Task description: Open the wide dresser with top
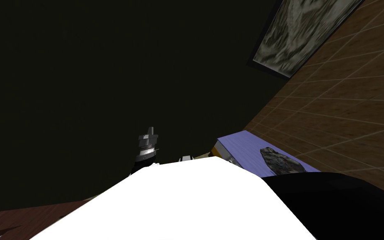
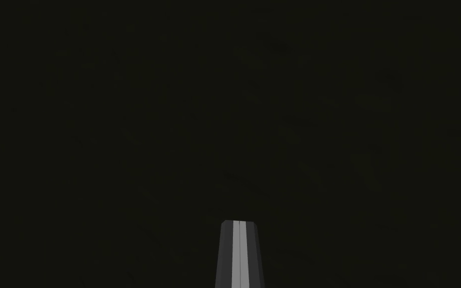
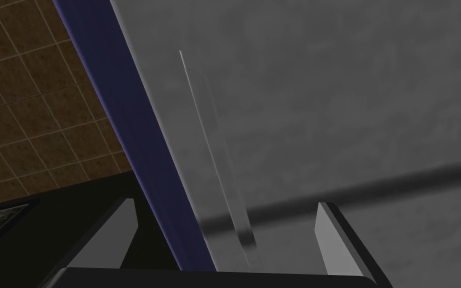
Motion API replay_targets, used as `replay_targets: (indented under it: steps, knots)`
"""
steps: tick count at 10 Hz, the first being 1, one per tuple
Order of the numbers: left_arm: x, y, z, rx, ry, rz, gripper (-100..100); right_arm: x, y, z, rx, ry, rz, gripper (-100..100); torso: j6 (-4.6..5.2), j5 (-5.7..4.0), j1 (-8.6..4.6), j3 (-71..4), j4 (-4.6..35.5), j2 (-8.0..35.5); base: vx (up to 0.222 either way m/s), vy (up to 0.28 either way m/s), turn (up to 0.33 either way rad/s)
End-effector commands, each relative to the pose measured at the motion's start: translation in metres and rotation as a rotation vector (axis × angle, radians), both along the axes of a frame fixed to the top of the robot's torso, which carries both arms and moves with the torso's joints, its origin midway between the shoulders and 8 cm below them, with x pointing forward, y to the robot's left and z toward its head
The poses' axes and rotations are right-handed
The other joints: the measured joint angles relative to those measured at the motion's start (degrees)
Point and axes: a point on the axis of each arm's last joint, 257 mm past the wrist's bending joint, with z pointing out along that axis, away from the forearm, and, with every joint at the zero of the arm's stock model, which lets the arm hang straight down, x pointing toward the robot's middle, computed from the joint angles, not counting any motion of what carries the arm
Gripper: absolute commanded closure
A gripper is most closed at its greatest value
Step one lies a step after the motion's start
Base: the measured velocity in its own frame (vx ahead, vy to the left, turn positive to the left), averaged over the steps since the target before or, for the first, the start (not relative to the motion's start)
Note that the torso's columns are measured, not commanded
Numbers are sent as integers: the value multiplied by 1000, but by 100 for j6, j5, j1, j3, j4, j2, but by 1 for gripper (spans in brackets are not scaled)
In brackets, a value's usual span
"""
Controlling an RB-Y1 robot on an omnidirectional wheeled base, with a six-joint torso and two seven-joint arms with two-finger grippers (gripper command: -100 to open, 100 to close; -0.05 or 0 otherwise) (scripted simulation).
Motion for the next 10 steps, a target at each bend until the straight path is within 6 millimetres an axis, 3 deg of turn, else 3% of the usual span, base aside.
replay_targets:
  steps: [1,2,4,8,9,10]
  knots:
    - [0,0,0,0,-1,-1,0,0,0,1,-3,2,0,-100,0,3,-7,8,-6,5,-14,-7,5]
    - [-1,-1,1,1,-4,-1,0,0,0,1,-2,2,0,100,-1,5,-14,17,-9,14,-11,-5,4]
    - [-1,-2,2,1,-7,-3,0,10,6,2,0,0,4,100,-6,12,21,36,-1,44,-68,145,-21]
    - [-1,-2,2,1,-7,-3,0,16,10,2,3,-2,8,100,-4,-5,-55,47,5,56,-36,133,-10]
    - [-1,-2,2,1,-7,-3,0,28,-4,7,1,3,7,-100,-4,-11,-75,41,2,46,-21,-22,3]
    - [-1,-1,2,1,-7,-3,0,29,-4,7,1,1,7,-100,-4,-13,-83,43,3,51,-23,-58,0]
